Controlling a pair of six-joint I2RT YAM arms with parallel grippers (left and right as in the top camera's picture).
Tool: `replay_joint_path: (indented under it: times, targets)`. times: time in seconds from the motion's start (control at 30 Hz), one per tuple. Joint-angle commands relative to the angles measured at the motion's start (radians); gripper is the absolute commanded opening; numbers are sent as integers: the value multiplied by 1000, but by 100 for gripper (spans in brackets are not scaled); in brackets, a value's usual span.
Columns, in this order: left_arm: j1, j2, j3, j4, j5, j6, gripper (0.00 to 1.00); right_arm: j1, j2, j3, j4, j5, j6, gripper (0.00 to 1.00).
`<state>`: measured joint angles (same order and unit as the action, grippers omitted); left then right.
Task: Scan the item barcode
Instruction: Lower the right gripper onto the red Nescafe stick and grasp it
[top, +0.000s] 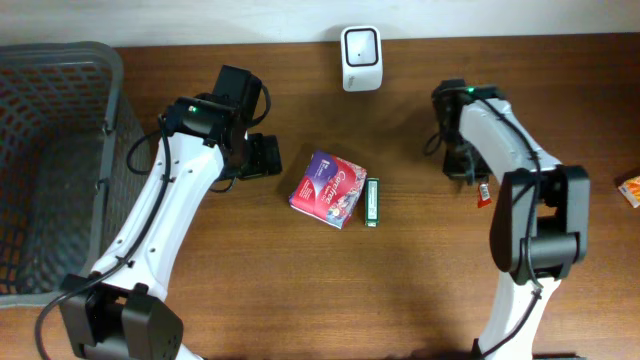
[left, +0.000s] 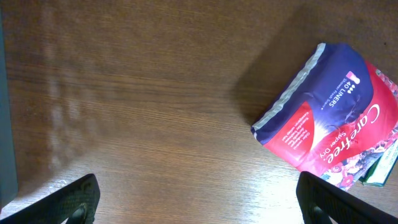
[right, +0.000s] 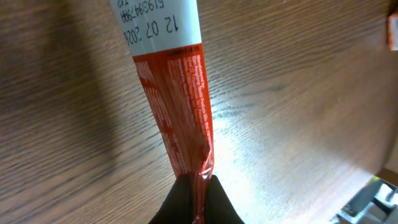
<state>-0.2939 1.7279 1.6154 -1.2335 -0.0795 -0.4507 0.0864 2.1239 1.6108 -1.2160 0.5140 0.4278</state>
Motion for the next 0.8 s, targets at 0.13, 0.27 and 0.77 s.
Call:
replay_joint_path:
  times: [0.13, 0.27, 0.77]
  targets:
    - [2, -8, 2, -1, -8, -8, 99, 203, 12, -136, 87, 122, 158, 20]
    - [2, -8, 2, -1, -8, -8, 99, 327, 12, -134, 86, -80, 156, 32]
    - [2, -8, 2, -1, -8, -8, 99, 58, 11, -83, 195, -161, -259, 45]
